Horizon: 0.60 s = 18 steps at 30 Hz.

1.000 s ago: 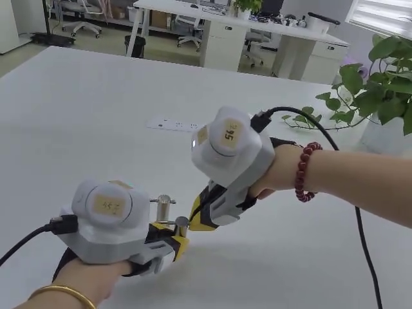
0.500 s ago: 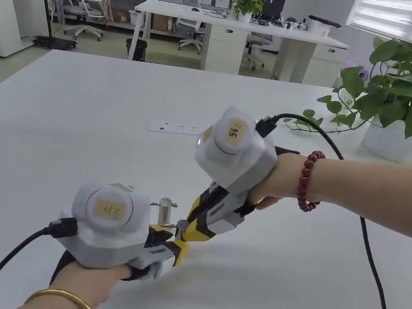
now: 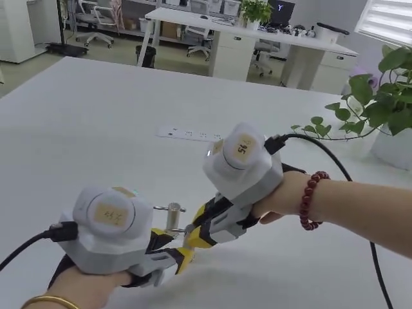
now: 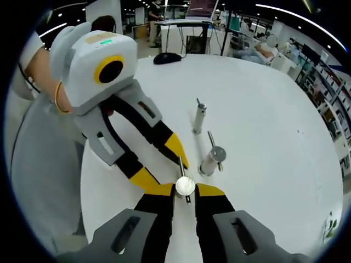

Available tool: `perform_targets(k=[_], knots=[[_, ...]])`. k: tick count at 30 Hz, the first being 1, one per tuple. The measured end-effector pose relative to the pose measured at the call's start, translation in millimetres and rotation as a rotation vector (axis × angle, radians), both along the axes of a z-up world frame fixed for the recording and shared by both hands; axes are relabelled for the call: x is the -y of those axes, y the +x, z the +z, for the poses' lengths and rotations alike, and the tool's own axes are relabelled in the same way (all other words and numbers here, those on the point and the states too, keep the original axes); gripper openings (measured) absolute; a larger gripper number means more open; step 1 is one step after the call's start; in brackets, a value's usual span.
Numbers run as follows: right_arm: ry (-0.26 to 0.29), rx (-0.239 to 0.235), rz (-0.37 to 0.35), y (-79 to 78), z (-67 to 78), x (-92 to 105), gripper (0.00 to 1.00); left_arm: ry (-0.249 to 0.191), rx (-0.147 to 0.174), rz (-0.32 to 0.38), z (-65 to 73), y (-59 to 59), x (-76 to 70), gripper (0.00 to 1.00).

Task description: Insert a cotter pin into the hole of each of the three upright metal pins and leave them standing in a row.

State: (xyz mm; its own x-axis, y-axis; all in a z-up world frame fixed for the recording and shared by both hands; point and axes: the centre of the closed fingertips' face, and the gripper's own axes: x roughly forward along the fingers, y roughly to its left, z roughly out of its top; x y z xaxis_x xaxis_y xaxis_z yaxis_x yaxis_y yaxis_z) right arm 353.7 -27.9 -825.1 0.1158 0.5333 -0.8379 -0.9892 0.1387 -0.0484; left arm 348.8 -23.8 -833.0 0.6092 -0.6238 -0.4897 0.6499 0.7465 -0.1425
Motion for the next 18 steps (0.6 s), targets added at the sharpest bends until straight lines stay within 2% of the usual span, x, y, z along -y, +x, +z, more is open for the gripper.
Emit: perform_targets(k=[11,18], knots=[[0.071,-0.032,-0.058,0.9,-2.7,-3.9,0.15,0.004,0.005,-0.003,4.1,-3.6,-8.1,0.24],[0.112,-0.033,-0.084,2.8,-1.9,-4.5,0.13,0.002,0.01,0.005,8.4,-5.5,-14.7,0.24]])
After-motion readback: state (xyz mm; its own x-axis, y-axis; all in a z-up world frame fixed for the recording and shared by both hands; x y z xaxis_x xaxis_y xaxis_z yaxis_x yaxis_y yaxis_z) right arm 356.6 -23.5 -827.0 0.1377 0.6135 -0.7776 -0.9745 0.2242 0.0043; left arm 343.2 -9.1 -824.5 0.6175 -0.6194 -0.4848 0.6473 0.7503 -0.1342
